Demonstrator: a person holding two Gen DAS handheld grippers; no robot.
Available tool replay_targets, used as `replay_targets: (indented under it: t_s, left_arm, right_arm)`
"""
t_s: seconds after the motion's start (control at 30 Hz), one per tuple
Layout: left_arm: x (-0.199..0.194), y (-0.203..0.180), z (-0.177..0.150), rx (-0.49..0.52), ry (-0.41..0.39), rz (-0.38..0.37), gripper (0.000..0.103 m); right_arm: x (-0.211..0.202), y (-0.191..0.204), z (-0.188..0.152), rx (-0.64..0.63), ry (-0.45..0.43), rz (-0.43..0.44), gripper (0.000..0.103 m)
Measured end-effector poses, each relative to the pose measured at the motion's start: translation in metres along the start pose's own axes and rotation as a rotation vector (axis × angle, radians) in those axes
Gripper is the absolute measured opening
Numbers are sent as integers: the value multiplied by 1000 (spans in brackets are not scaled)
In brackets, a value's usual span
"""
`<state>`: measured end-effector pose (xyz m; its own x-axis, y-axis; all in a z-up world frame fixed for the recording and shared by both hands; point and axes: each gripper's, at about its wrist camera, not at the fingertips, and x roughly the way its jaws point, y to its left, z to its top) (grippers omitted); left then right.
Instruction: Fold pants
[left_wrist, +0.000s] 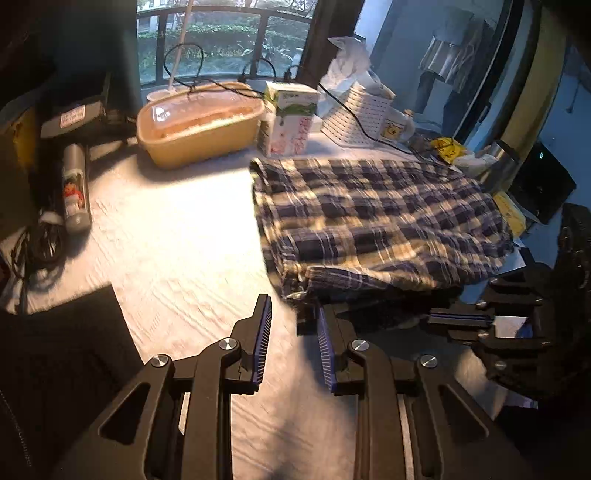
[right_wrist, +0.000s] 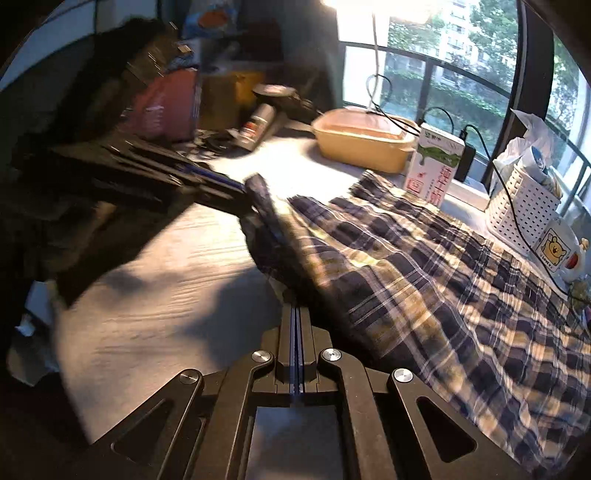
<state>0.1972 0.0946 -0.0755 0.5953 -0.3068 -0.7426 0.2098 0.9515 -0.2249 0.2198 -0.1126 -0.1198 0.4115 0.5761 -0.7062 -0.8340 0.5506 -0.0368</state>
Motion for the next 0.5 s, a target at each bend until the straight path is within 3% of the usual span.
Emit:
replay_targets:
  t_s: [0.1, 0.17, 0.23, 0.33, 0.5]
  left_arm:
    - [1, -5, -15, -12, 25, -18, 24]
    - [4, -7, -24, -25, 49, -22, 36]
    - [7, -8, -34, -51, 67, -27, 41]
    - [9, -12, -48, -71, 90, -58, 41]
    - [-1, -21, -65, -3, 134, -3, 41]
  right_arm:
    - [-10, 11, -12, 0, 16, 28, 0]
    - [-8, 18, -23, 0, 41, 42, 0]
    - [-1, 24, -33, 12, 67, 51, 0]
    - [9, 29, -45, 15, 97, 21, 0]
    - [-10, 28, -50, 30, 50, 61, 1]
